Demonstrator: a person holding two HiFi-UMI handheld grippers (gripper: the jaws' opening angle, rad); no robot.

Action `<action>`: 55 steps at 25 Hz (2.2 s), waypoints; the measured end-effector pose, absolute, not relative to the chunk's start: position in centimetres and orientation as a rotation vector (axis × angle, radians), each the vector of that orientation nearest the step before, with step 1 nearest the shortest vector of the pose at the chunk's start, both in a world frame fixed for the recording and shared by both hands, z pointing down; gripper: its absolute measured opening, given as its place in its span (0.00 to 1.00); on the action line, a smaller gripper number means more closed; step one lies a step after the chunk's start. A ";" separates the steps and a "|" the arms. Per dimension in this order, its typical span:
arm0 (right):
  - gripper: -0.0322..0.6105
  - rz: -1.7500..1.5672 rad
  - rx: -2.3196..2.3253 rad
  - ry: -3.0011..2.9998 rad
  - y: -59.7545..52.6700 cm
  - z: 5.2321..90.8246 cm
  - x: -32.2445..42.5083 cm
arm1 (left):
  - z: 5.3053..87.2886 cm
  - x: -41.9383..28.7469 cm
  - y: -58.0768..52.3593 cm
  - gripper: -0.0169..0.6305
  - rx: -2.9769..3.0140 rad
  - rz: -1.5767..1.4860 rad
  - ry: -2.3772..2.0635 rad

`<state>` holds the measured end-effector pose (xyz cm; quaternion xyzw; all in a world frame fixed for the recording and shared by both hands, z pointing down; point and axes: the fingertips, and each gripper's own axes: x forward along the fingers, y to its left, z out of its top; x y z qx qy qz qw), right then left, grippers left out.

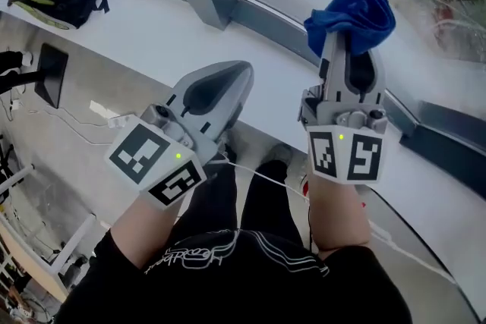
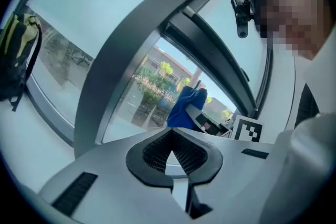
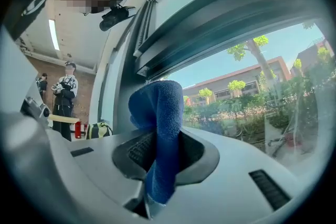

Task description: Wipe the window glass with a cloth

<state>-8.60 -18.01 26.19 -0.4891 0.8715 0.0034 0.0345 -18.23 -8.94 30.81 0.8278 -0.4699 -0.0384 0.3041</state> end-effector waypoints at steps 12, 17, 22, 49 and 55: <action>0.15 0.104 -1.441 2.738 -22.5 28.5 -22.1 | 32.6 -28.6 -7.8 0.04 2.107 -0.111 -1.319; 0.15 0.132 -1.474 2.755 -24.7 29.8 -23.4 | 33.7 -29.3 -7.9 0.04 2.088 -0.116 -1.309; 0.15 0.148 -1.523 2.753 -25.8 30.8 -23.8 | 34.3 -29.9 -8.2 0.04 2.083 -0.103 -1.315; 0.15 0.142 -1.785 2.600 -25.9 31.8 -7.4 | 35.3 -17.0 -9.1 0.04 2.166 -0.009 -1.119; 0.15 0.160 -1.791 2.596 -25.3 31.8 -2.5 | 35.7 -11.9 -9.1 0.04 2.172 0.001 -1.081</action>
